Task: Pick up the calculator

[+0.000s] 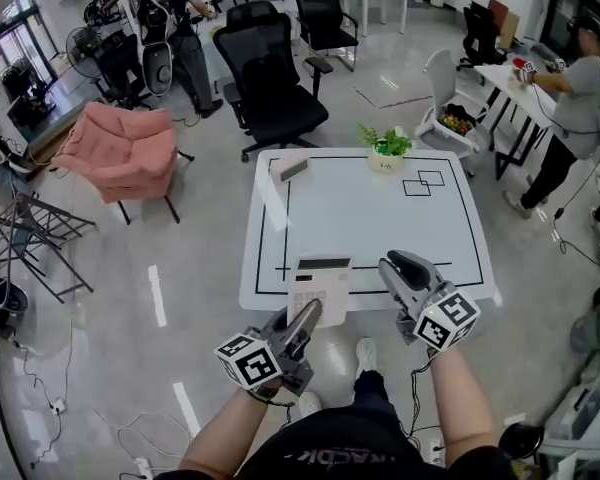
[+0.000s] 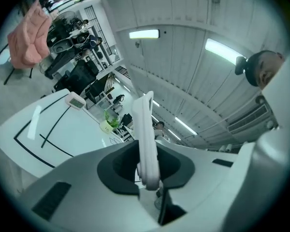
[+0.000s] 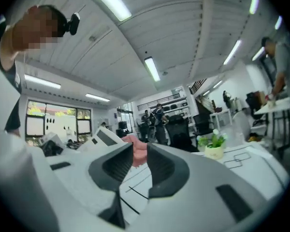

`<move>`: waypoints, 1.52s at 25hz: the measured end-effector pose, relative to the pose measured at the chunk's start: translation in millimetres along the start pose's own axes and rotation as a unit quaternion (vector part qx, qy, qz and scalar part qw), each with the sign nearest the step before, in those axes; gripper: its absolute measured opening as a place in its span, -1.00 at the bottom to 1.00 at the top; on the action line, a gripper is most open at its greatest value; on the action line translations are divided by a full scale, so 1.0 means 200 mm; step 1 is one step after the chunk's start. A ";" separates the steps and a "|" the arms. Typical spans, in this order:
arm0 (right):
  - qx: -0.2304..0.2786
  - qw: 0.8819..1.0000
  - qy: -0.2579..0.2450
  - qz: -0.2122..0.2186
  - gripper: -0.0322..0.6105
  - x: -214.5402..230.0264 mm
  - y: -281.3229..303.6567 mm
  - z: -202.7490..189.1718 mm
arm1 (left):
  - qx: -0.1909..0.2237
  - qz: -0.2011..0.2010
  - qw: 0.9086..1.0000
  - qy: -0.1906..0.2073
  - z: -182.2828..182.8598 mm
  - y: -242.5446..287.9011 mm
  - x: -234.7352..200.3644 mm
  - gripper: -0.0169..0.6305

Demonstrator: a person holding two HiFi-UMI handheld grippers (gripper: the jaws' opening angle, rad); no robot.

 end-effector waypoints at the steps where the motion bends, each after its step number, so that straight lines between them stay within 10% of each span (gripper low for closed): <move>1: -0.004 0.999 -0.007 -0.033 -0.70 -0.03 -0.04 -0.02 | 0.002 0.008 1.000 0.010 0.00 -0.04 0.01 -0.74; 6: 0.000 0.994 0.021 -0.106 -0.89 -0.19 -0.22 -0.13 | 0.017 0.028 0.999 0.028 -0.01 -0.19 0.09 -0.74; 18: -0.018 0.992 0.009 -0.127 -0.89 -0.38 -0.61 -0.21 | 0.001 0.011 1.000 0.022 -0.20 -0.10 0.37 -0.74; 38: -0.028 0.998 -0.007 -0.056 -0.89 -0.17 -1.12 -0.37 | 0.045 0.080 0.996 -0.006 -0.69 0.19 0.74 -0.74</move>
Point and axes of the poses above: the fingertips, and each gripper's own axes: y forward along the fingers, x to its right, z out of its top, the point moved 7 cm from there along -y, backward along the fingers, and after that the axes turned 14 degrees about -x, right-handed, at the moved point
